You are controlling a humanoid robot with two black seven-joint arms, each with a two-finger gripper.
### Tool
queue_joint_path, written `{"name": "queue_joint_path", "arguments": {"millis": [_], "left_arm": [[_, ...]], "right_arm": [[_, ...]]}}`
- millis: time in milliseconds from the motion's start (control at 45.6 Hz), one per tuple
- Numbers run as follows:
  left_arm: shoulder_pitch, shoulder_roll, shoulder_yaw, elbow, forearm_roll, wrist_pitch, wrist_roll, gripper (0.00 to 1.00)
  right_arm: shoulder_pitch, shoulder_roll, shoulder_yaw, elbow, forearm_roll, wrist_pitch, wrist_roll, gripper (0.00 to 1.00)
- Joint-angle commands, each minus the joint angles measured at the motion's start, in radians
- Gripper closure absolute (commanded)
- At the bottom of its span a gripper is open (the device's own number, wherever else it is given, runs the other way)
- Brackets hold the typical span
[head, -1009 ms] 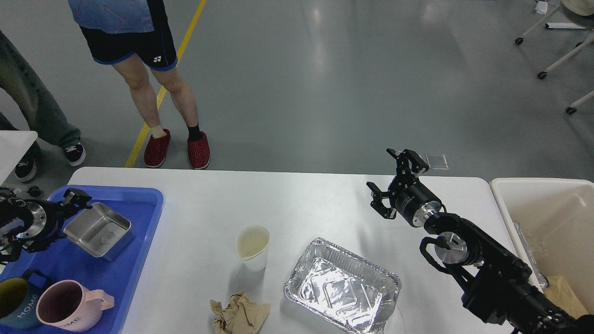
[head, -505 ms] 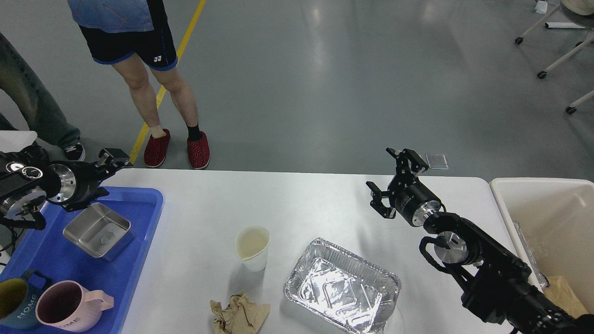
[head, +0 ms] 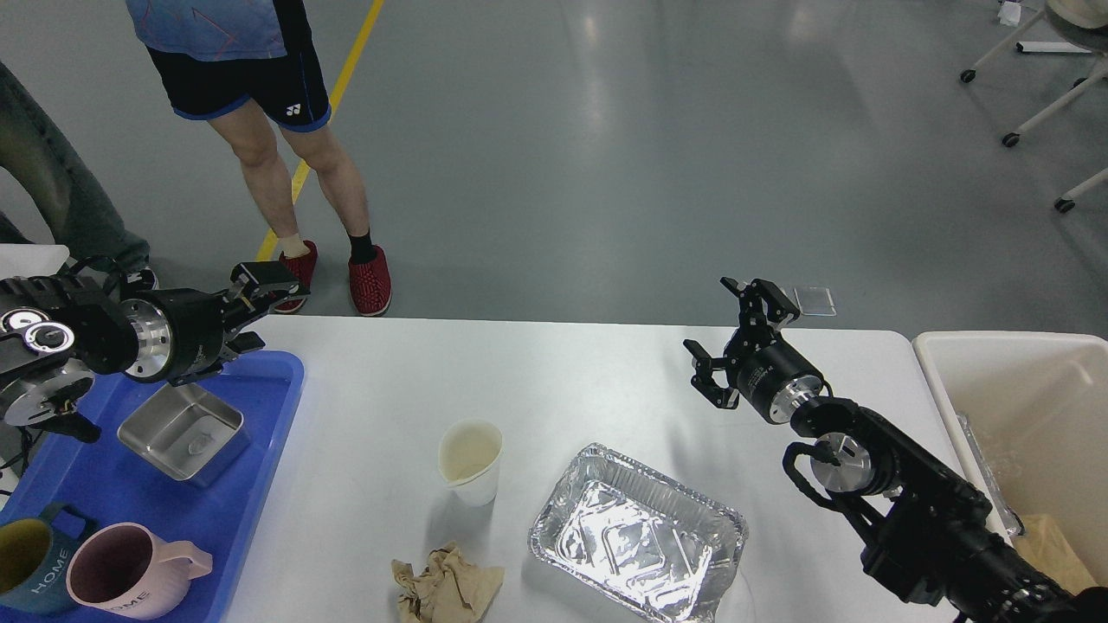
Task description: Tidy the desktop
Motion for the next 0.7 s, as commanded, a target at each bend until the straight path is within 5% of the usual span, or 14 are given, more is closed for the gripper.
{"name": "queue_joint_path", "arguments": {"millis": [0,154,307,527,680], "left_arm": [[0.000,0.053,0.000,-0.066,0.001,-0.006,0.000,0.13],[0.009,0.096,-0.017,-0.091,0.000,-0.011,-0.027,0.12],[0.023,0.079,-0.112,-0.090,-0.084,-0.002,-0.104,0.10],[0.066,0.036,-0.193,-0.068,-0.175,0.005,-0.112,0.05],[0.210,-0.090,-0.360,0.068,-0.256,0.008,-0.139,0.05]], "right_arm": [[-0.002,0.000,0.000,0.001,0.000,0.000,0.000,0.00],[-0.010,0.000,0.000,0.001,0.000,0.000,0.000,0.00],[-0.010,0.000,0.000,0.003,0.000,0.000,0.000,0.00],[-0.011,-0.002,0.000,0.003,0.000,0.000,0.000,0.00],[-0.016,-0.002,0.000,0.001,-0.001,0.000,0.000,0.00]]}}
